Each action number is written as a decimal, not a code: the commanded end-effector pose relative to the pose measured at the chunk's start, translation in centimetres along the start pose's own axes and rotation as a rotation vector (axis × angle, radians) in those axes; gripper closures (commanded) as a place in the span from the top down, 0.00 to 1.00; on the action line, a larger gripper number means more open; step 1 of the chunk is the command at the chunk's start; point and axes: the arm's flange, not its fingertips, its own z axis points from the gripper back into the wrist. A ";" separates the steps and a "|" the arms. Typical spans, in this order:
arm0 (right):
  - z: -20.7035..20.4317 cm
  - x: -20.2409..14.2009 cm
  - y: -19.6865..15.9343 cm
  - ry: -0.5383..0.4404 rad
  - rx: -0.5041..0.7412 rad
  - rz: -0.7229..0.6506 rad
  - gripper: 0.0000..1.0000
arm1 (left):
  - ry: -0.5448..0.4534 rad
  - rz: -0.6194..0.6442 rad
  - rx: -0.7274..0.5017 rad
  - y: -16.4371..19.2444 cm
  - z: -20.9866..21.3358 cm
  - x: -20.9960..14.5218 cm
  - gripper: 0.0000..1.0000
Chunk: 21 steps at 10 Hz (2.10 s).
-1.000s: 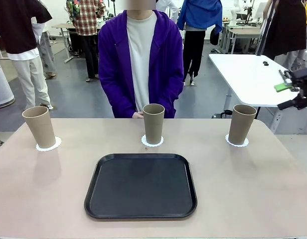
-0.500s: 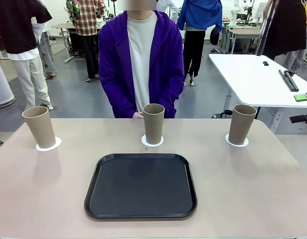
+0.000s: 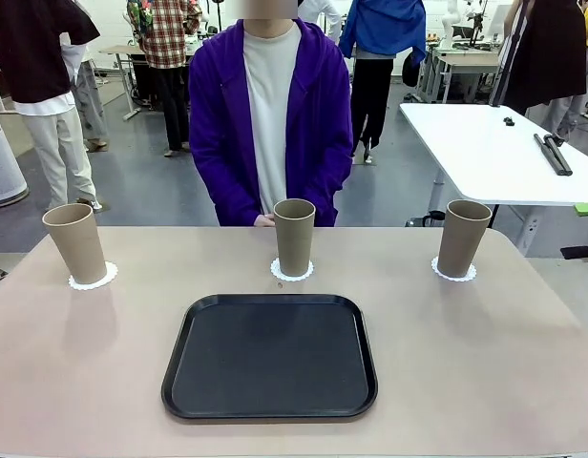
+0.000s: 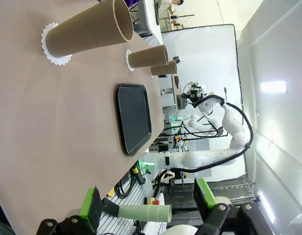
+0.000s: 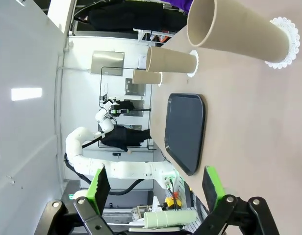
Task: Place coasters on the table and set cups on them.
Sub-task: Take one Reusable plastic cup from the Flat Tray and place it on a coaster set by the human.
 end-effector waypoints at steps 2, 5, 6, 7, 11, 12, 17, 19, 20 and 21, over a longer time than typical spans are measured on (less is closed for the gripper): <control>0.5 0.1 -0.6 -0.002 0.003 0.010 1.00 | -0.003 0.000 0.003 -0.2 0.1 -0.1 1.00; 0.2 -0.1 -0.3 -0.003 0.002 -0.005 1.00 | -0.003 0.000 0.003 -0.2 0.1 -0.1 1.00; 0.2 -0.1 -0.3 -0.003 0.002 -0.005 1.00 | -0.003 0.000 0.003 -0.2 0.1 -0.1 1.00; 0.2 -0.1 -0.3 -0.003 0.002 -0.005 1.00 | -0.003 0.000 0.003 -0.2 0.1 -0.1 1.00; 0.2 -0.1 -0.3 -0.003 0.002 -0.005 1.00 | -0.003 0.000 0.003 -0.2 0.1 -0.1 1.00; 0.2 -0.1 -0.3 -0.003 0.002 -0.005 1.00 | -0.003 0.000 0.003 -0.2 0.1 -0.1 1.00; 0.2 -0.1 -0.3 -0.003 0.002 -0.005 1.00 | -0.003 0.000 0.003 -0.2 0.1 -0.1 1.00; 0.2 -0.1 -0.3 -0.003 0.002 -0.005 1.00 | -0.003 0.000 0.003 -0.2 0.1 -0.1 1.00; 0.2 -0.1 -0.3 -0.003 0.002 -0.005 1.00 | -0.003 0.000 0.003 -0.2 0.1 -0.1 1.00; 0.2 -0.1 -0.3 -0.003 0.002 -0.005 1.00 | -0.003 0.000 0.003 -0.2 0.1 -0.1 1.00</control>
